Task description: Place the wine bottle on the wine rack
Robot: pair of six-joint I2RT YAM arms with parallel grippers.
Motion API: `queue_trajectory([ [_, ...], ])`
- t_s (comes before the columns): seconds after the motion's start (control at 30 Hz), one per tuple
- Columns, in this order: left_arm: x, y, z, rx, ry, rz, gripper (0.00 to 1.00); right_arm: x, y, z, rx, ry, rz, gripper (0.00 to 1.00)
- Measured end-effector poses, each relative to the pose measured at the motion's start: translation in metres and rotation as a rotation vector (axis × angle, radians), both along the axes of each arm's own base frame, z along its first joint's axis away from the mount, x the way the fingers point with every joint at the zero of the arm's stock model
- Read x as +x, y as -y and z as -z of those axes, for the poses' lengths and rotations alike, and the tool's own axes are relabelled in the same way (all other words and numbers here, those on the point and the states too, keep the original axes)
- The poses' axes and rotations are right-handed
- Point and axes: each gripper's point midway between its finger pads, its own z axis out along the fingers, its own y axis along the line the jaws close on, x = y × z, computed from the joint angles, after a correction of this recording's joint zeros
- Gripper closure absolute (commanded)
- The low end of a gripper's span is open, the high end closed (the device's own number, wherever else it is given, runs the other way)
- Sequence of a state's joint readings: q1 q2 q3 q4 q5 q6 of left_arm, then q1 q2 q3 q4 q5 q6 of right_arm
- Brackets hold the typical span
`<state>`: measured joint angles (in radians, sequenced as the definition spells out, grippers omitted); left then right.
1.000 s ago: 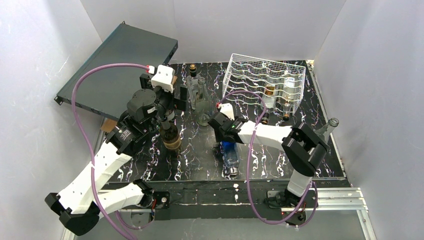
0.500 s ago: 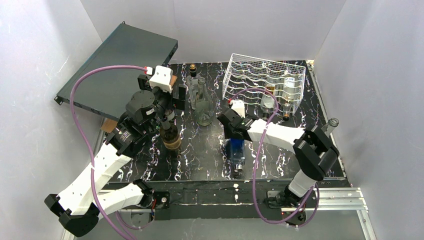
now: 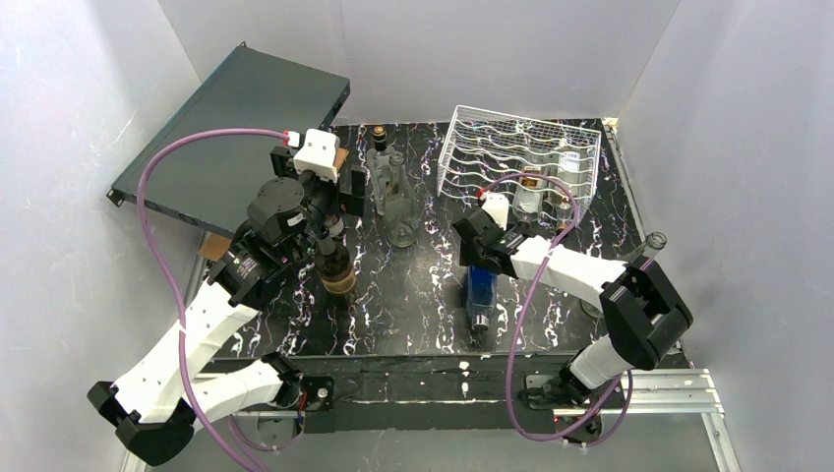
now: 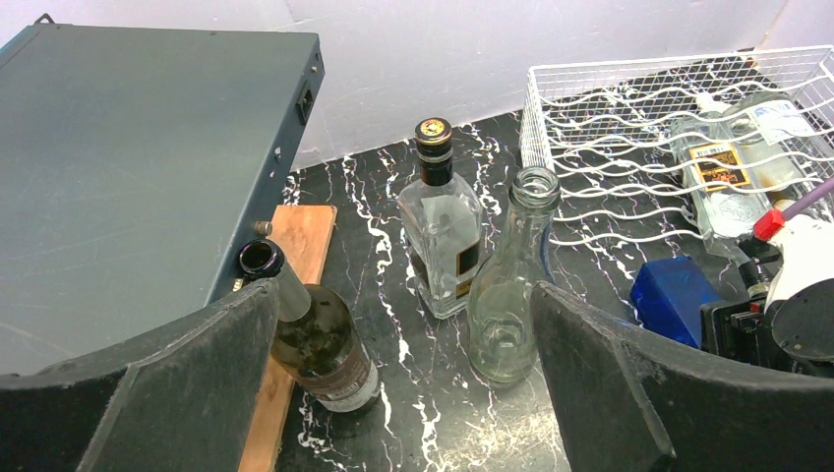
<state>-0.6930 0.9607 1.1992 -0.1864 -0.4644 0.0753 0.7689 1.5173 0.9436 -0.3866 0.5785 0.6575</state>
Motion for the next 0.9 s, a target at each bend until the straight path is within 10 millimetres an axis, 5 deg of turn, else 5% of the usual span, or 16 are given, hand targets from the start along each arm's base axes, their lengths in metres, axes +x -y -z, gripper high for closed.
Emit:
queue_trajectory([
  [0.23, 0.000, 0.000, 0.000, 0.000, 0.000, 0.000, 0.02, -0.011, 0.005, 0.010, 0.020, -0.008, -0.016, 0.99],
  [0.9, 0.000, -0.001, 0.000, -0.001, 0.001, -0.003, 0.02, 0.003, 0.017, -0.045, 0.056, 0.182, 0.025, 0.99],
])
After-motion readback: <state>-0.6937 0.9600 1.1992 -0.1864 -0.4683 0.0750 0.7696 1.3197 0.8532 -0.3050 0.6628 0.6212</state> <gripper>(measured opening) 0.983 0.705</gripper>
